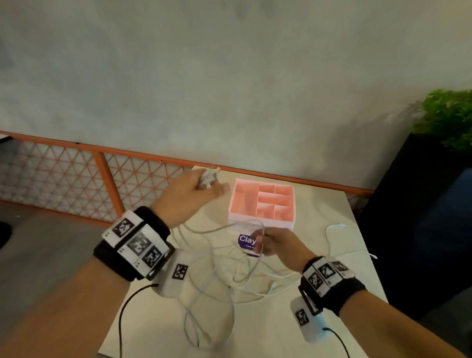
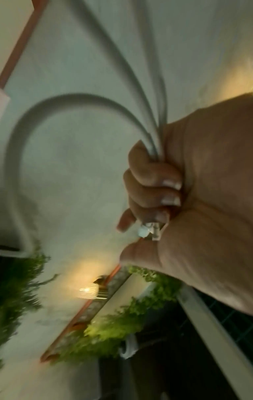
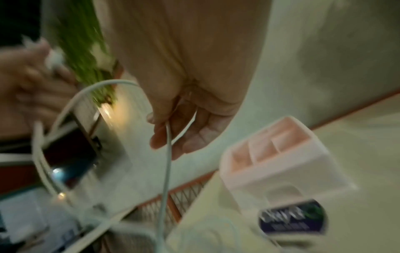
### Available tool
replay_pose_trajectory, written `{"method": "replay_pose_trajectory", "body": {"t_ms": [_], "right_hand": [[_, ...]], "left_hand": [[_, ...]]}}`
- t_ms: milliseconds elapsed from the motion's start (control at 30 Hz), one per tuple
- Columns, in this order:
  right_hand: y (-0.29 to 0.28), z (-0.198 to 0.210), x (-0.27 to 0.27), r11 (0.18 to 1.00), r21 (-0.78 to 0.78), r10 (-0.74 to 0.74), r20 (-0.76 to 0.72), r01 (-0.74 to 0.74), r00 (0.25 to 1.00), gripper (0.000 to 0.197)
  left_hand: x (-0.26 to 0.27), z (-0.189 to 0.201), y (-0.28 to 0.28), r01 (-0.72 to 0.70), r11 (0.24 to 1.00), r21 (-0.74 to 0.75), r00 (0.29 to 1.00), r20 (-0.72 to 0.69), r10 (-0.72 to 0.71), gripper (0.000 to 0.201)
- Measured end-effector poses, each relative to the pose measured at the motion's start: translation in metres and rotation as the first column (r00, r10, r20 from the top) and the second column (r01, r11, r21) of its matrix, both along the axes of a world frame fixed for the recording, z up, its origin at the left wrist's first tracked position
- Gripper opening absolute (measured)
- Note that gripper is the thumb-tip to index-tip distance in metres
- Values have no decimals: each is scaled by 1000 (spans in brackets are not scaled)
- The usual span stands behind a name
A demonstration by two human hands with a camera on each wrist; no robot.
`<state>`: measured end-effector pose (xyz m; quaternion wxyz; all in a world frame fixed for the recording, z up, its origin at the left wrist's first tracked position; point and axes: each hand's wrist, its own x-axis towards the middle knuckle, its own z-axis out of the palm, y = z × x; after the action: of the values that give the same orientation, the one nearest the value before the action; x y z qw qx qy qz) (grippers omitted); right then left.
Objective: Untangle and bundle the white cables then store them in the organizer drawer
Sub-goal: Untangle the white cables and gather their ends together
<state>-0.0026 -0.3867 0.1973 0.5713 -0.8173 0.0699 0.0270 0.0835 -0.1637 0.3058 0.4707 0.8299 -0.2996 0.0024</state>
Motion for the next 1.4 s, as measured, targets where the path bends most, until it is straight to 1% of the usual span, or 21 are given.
{"method": "replay_pose_trajectory", "body": {"t_ms": [67, 167, 267, 333, 467, 567, 633, 700, 733, 767, 833, 900, 933, 967, 1000, 1067, 1167, 1233, 1300, 1333, 1400], "right_hand": [[7, 31, 2, 997, 12, 71, 120, -73, 990, 26], [16, 61, 6, 985, -54, 169, 201, -161, 965, 20], [10, 66, 6, 986, -30, 169, 214, -166, 962, 17], [-1, 50, 2, 984, -68, 174, 159, -165, 972, 13], [-22, -24, -21, 931, -313, 173, -73, -187, 982, 11], [-36, -72, -42, 917, -361, 101, -205, -171, 974, 18], [-45, -82, -48, 911, -398, 20, -213, -105, 977, 29], [-49, -72, -44, 930, -366, -93, -132, 38, 987, 30], [-49, -61, -38, 949, -282, -167, -78, 139, 983, 29], [-49, -49, -32, 962, -134, -243, -33, 237, 969, 26], [-50, -16, -23, 937, 74, -345, 44, 341, 938, 21], [-58, 11, -17, 943, 24, -333, 119, 333, 935, 21], [-63, 24, -16, 947, -87, -294, 162, 310, 942, 21], [-69, 32, -16, 925, -244, -246, 207, 293, 947, 21], [-79, 38, -16, 868, -401, -201, 257, 294, 945, 21], [-96, 47, -18, 718, -599, -141, 374, 355, 917, 22], [-116, 63, -21, 554, -611, -71, 642, 566, 763, 21], [-126, 69, -21, 438, -604, -69, 716, 666, 695, 22], [-134, 58, -21, 376, -635, -89, 701, 675, 708, 22], [-138, 47, -22, 369, -670, -120, 653, 644, 748, 23], [-146, 17, -27, 360, -782, -265, 436, 508, 860, 28]], "left_hand": [[-11, -8, -9, 56, 980, 190, 997, 34, -64, 40], [-15, -22, -25, 110, 955, 276, 993, 7, -116, 37], [-10, -23, -31, 90, 984, 151, 992, -101, -75, 35], [-4, -17, -29, 25, 1000, 10, 983, -183, -23, 37], [17, -7, -17, -120, 959, -256, 951, -305, 38, 38], [29, -9, -9, -145, 938, -314, 948, -315, 41, 45], [33, -14, -7, -147, 947, -287, 957, -283, 62, 45], [34, -20, -5, -170, 956, -239, 966, -231, 114, 42], [34, -23, -5, -190, 957, -221, 967, -211, 143, 40], [34, -24, -6, -201, 956, -214, 968, -191, 161, 39], [35, -25, -7, -211, 957, -201, 969, -173, 178, 40], [36, -24, -8, -214, 958, -191, 969, -169, 183, 41], [37, -22, -7, -212, 956, -201, 969, -169, 179, 44], [38, -21, -7, -218, 952, -215, 967, -180, 181, 45], [40, -20, -6, -225, 949, -219, 965, -187, 185, 45], [42, -19, -4, -216, 957, -193, 970, -152, 189, 43], [40, -18, -3, -164, 975, -149, 983, -110, 149, 47], [35, -18, -6, -170, 975, -141, 981, -118, 154, 42], [31, -19, -8, -178, 977, -120, 981, -95, 167, 33], [28, -17, -9, -163, 980, -113, 983, -99, 152, 27], [21, -12, -9, -110, 991, -78, 991, -88, 103, 22]]}}
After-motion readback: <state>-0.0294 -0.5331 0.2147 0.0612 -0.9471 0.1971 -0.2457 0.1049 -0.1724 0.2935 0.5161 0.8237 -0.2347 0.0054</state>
